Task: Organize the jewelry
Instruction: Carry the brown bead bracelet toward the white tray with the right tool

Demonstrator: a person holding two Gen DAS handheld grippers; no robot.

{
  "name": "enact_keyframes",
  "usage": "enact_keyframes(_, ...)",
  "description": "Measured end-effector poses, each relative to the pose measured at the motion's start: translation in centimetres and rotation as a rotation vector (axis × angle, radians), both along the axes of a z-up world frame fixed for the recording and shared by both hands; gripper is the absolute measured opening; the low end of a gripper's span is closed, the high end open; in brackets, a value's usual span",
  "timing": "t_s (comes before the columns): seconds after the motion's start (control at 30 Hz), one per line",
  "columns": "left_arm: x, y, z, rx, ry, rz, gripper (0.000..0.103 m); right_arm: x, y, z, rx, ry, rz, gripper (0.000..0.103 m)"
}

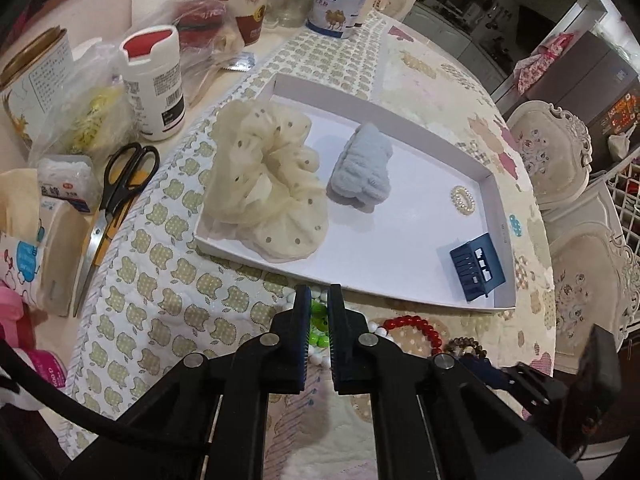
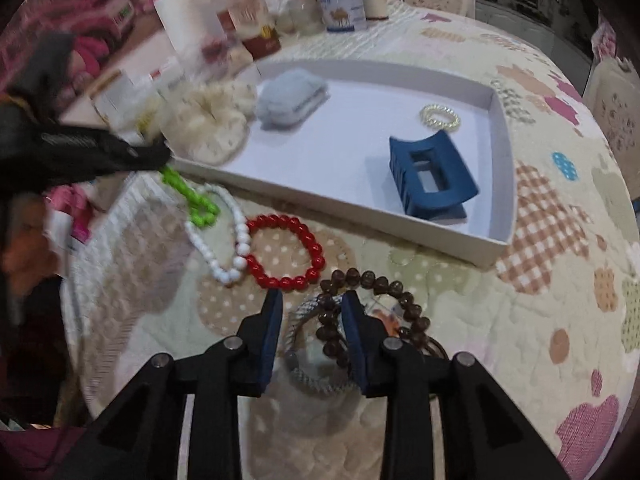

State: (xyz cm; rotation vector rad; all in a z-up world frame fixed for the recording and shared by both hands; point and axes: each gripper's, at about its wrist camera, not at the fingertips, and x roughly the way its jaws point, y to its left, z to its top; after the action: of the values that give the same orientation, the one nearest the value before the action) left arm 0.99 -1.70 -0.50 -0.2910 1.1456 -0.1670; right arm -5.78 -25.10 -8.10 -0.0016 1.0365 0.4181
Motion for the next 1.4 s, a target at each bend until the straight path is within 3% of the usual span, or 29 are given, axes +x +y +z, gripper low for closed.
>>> enact_keyframes(0.07, -0.1, 0.0, 0.2, 0.002, -0.004, -0.003, 0.007, 0.5, 0.0, -0.5, 0.011, 0.007, -0.007, 0.008)
enact_keyframes(0.23, -0.3, 0.0, 1.4, -0.014, -0.020, -0.003, 0.007, -0.5, -2.0, 0.9, 0.109, -0.019, -0.045, 0.008)
enact_keyframes(0.5, -0.3, -1.7, 5.0, -0.014, -0.086, -0.050, 0.007, -1.9, -7.1, 6.0, 0.311, -0.100, -0.131, 0.008)
enact_keyframes(0.77, 1.2, -4.1, 6.7, 0.010, -0.122, -0.099, 0.007, -0.5, -7.7, 10.1, 0.368, -0.183, -0.134, 0.008)
enact_keyframes(1.07, 4.4, -7.7, 5.3, 0.055, -0.100, -0.163, 0.007, 4.5, -7.6, 11.0, 0.389, -0.196, -0.166, 0.008)
enact_keyframes(1.4, 8.0, -11.0, 1.2, 0.072, -0.032, -0.223, 0.007, 12.1, -7.7, 8.3, 0.364, -0.123, -0.239, 0.008)
